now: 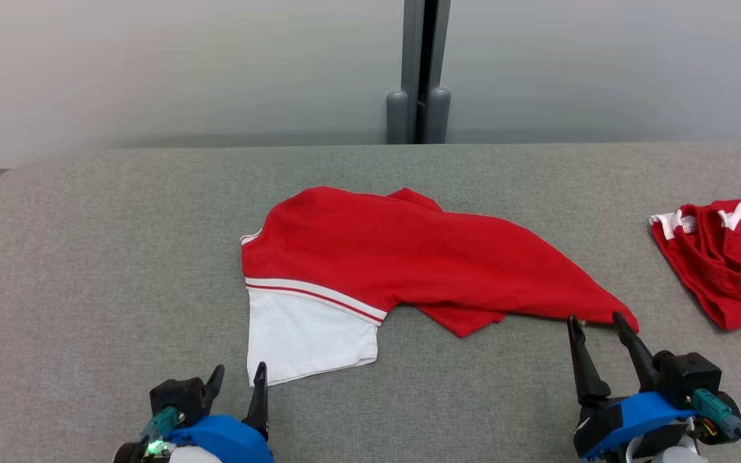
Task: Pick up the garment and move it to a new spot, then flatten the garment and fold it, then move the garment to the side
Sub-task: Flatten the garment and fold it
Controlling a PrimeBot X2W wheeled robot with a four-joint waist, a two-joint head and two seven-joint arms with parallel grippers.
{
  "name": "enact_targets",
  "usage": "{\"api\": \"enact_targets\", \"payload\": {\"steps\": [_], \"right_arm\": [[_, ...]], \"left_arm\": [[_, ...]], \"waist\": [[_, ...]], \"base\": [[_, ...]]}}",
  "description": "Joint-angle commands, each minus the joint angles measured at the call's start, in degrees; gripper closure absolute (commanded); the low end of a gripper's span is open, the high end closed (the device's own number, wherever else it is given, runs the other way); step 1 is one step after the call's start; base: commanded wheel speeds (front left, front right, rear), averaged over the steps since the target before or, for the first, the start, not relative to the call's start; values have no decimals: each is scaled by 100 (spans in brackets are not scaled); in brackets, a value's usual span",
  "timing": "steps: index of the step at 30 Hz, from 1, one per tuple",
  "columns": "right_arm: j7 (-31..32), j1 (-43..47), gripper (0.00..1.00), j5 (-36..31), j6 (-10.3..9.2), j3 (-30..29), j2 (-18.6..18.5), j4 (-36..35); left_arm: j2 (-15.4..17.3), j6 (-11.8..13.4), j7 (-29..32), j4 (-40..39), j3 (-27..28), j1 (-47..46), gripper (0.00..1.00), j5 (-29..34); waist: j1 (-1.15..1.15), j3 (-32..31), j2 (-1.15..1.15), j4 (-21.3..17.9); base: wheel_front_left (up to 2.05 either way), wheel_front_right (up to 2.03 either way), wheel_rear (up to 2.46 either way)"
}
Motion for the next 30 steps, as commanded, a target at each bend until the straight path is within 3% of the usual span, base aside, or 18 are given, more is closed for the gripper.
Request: {"api": "enact_targets", "payload": {"steps": [1,11,12,14,16,21,30], "right_arm": [[-29,-90,0,-12,0,-5,-11,2],[-29,-182,0,-36,0,-82,-11,-11],[-29,-189,0,-39,0,-96,-10,-10],[-29,-200,0,-67,0,-138,-11,1],[-29,-227,0,-86,0,-189,-10,30],[-29,-406,0,-308,0,-517,-11,199],[520,-1106,0,-1087,0,-1691,-7,1049]], "left_arm": [[6,35,181,66,1,-138,0,-49],[-36,143,730,258,-125,-348,0,-138],[-43,151,748,266,-134,-362,12,-149],[-61,165,779,290,-154,-393,67,-171],[-73,160,771,304,-149,-451,100,-226],[-97,181,688,354,-146,-527,100,-320],[12,276,339,200,-19,-551,100,-356]], "waist": [[0,35,0,-26],[0,251,0,-211],[0,264,0,-220],[0,289,0,-233],[0,311,0,-237],[0,359,0,-209],[0,441,0,-20]], "base": [[0,0,0],[0,0,0],[0,0,0],[0,0,0],[0,0,0],[0,0,0],[0,0,0]]}}
